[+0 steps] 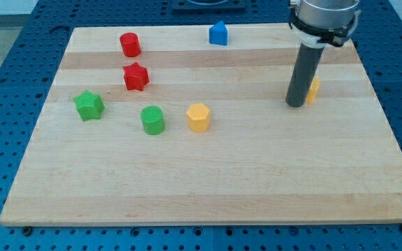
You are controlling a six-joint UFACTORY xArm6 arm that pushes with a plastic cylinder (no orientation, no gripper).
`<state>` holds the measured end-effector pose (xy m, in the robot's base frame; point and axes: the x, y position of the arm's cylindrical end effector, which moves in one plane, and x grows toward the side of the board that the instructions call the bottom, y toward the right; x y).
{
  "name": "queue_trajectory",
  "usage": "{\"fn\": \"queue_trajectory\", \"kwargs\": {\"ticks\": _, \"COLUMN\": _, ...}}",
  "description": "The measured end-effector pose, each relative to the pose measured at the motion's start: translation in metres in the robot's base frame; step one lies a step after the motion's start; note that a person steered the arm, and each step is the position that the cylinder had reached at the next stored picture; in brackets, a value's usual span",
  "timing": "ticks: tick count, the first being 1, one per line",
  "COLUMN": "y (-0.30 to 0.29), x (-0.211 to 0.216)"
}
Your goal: Slide the yellow heart towards the center right of the board
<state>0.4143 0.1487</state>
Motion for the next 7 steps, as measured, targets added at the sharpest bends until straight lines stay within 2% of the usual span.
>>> {"fn": "queue_trajectory", "kwargs": {"ticks": 7, "y": 0.002, "x": -0.015}}
